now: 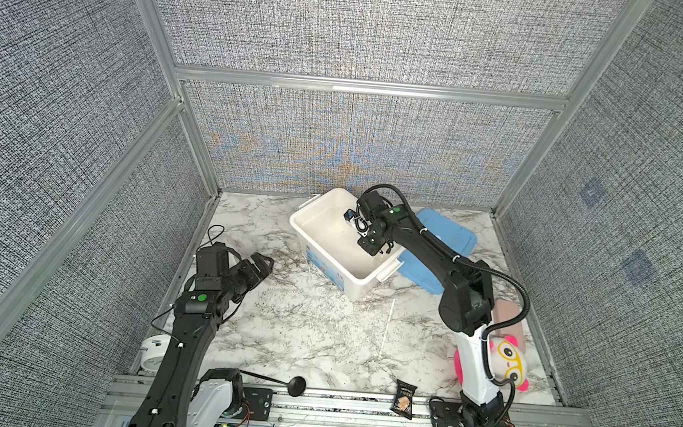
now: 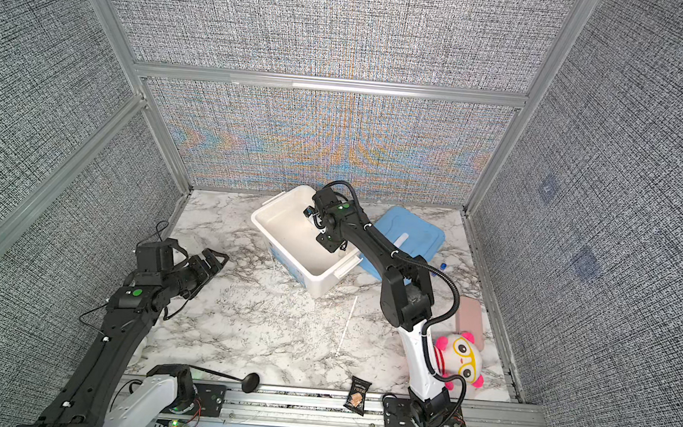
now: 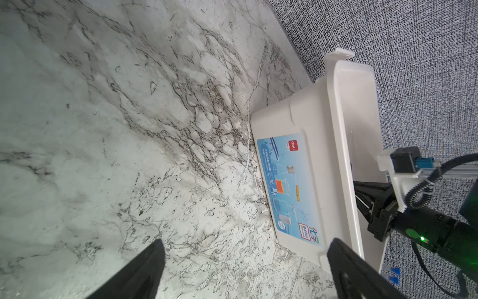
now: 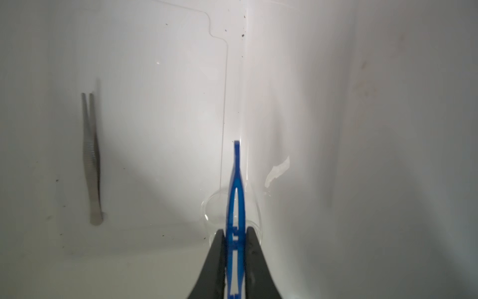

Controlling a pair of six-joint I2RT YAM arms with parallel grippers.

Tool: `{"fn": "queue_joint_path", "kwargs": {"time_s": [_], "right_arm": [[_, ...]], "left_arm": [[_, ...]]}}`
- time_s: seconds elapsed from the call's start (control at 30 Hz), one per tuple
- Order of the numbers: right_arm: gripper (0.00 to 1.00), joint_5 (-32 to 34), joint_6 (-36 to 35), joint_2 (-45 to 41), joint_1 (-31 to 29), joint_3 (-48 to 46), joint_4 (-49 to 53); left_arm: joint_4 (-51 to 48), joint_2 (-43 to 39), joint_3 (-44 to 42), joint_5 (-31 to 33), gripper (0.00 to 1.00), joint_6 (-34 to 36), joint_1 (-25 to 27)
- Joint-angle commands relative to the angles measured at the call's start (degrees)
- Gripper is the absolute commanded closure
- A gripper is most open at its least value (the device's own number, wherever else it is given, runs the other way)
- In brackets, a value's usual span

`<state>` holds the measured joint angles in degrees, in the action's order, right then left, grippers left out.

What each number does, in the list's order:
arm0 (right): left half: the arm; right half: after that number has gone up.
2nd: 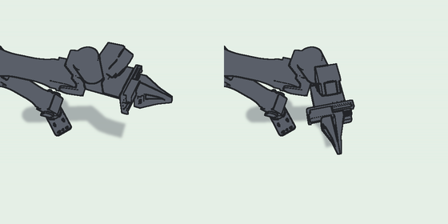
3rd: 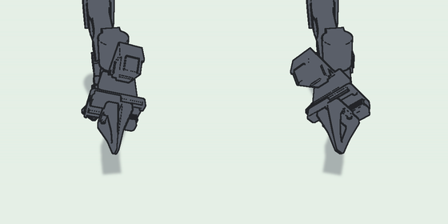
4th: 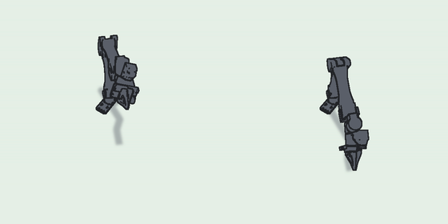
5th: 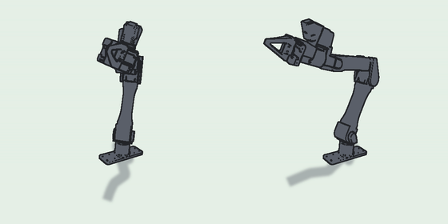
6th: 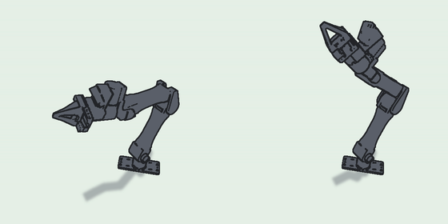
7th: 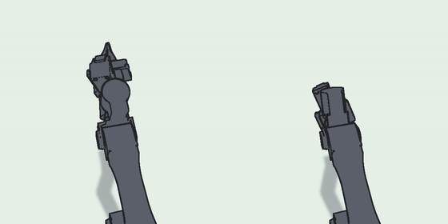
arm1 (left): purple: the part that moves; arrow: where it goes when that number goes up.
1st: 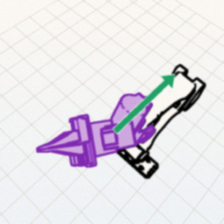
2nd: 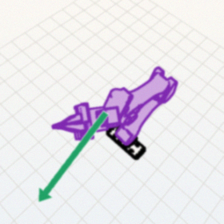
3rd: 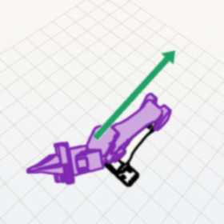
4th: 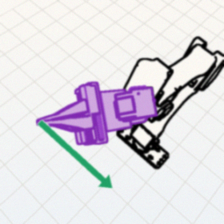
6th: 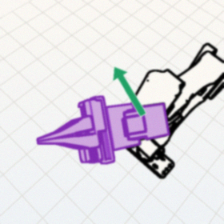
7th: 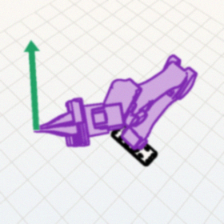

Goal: Organize the chemistry lab equipment
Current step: 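Carry the blue tweezers into the white bin and open the right gripper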

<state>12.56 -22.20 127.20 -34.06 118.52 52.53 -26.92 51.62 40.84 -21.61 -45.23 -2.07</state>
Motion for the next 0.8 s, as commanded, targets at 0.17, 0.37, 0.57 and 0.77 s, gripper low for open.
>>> {"fn": "queue_joint_path", "kwargs": {"time_s": [0.17, 0.37, 0.57, 0.77], "right_arm": [[0.85, 9.53, 6.43, 3.77, 0.01, -1.01, -1.67], [0.78, 12.35, 7.69, 6.08, -0.72, -1.43, -4.42], [0.66, 13.20, 6.77, 6.19, -0.99, -1.09, -5.76], [0.60, 9.01, 6.62, 2.04, -1.35, -1.03, -6.02]], "left_arm": [[0.99, -0.54, -1.04, -0.55, 0.01, 1.06, -0.09], [1.53, 1.07, -0.04, -1.95, 0.01, 0.41, -0.13], [2.89, 1.69, -0.67, -3.59, 0.01, -0.46, -0.11], [2.90, 1.25, -1.02, -4.29, 0.01, 0.23, -0.11]]}}
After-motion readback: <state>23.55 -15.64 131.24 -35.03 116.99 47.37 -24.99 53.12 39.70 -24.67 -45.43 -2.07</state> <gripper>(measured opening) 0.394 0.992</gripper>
